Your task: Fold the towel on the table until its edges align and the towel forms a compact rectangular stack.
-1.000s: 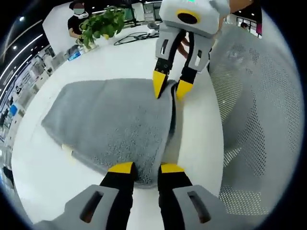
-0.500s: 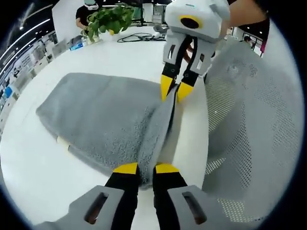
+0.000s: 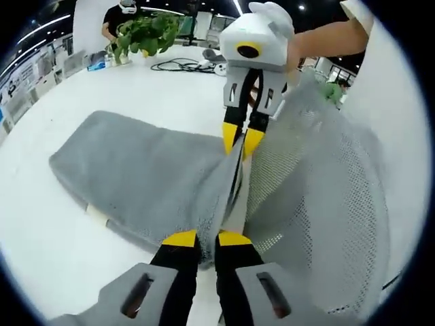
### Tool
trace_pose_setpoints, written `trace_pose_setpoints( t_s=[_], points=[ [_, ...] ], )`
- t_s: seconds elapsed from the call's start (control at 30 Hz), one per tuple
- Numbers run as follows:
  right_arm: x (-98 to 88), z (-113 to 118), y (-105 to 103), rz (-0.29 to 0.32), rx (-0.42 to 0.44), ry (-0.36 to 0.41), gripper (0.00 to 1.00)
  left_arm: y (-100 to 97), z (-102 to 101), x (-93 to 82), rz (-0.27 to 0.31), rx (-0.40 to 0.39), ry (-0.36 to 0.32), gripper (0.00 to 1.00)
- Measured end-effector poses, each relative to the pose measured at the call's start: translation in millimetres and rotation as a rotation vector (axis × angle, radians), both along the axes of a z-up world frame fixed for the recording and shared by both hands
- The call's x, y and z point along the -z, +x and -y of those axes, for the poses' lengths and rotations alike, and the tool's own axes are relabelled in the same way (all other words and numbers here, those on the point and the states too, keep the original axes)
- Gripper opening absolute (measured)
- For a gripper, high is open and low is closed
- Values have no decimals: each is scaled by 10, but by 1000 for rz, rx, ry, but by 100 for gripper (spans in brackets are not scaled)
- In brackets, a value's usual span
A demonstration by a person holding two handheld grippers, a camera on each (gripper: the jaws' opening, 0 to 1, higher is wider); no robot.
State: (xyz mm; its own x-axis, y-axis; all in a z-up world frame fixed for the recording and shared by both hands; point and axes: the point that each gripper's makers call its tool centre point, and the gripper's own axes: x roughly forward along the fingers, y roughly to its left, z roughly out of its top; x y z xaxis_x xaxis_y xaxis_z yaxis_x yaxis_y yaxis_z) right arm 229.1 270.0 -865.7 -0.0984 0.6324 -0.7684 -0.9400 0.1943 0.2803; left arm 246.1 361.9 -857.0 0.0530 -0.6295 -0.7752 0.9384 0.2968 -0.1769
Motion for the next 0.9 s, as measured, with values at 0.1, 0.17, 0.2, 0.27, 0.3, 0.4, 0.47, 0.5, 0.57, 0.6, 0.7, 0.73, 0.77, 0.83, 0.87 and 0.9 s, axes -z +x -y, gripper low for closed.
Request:
trace_pose_setpoints(
  t_s=[0.1, 0.17, 0.2, 0.27, 0.3, 0.4, 0.47, 0.5, 0.57, 0.6, 0.7, 0.73, 0.77, 0.83, 0.87, 0.9],
  points=[
    [-132, -18, 4, 3, 7, 18, 4, 29, 9, -132, -5, -8, -9, 8],
    [-186, -15, 1, -2, 8, 28, 4, 36, 13, -213, -29, -15, -21, 8],
    [-230, -13, -3, -5, 7, 33, 4, 31, 19, -268, -42, -16, -27, 8],
    [-295, -15, -15, -12, 4, 43, 4, 10, 22, -356, -61, -8, -32, 8],
    [-345, -17, -16, -14, 1, 46, 4, 10, 23, -386, -63, -7, -34, 8],
    [-466, -22, 15, 0, -7, 57, 4, 33, 25, -489, -52, 0, -47, 8],
    [-520, -22, 69, 21, -12, 56, 4, 67, 33, -536, -44, -3, -57, 8],
    [-543, -21, 91, 27, -12, 56, 4, 96, 35, -555, -38, -6, -61, 8],
    [-604, -20, 164, 47, -2, 60, 4, 202, 39, -613, 1, -18, -73, 8],
    [-633, -20, 202, 63, 2, 63, 4, 234, 38, -640, 8, -25, -77, 8],
    [-733, -24, 296, 90, 20, 79, 4, 344, 34, -750, 31, -47, -95, 8],
    [-759, -24, 326, 98, 23, 84, 5, 369, 30, -772, 36, -48, -97, 9],
    [-793, -27, 379, 114, 33, 90, 5, 406, 30, -808, 44, -52, -100, 9],
    [-848, -27, 492, 156, 54, 96, 5, 493, 34, -859, 72, -62, -105, 9],
    [-864, -25, 520, 161, 60, 98, 5, 515, 36, -871, 73, -63, -105, 9],
    [-891, -21, 589, 180, 78, 102, 5, 562, 39, -887, 82, -71, -106, 9]
  ],
)
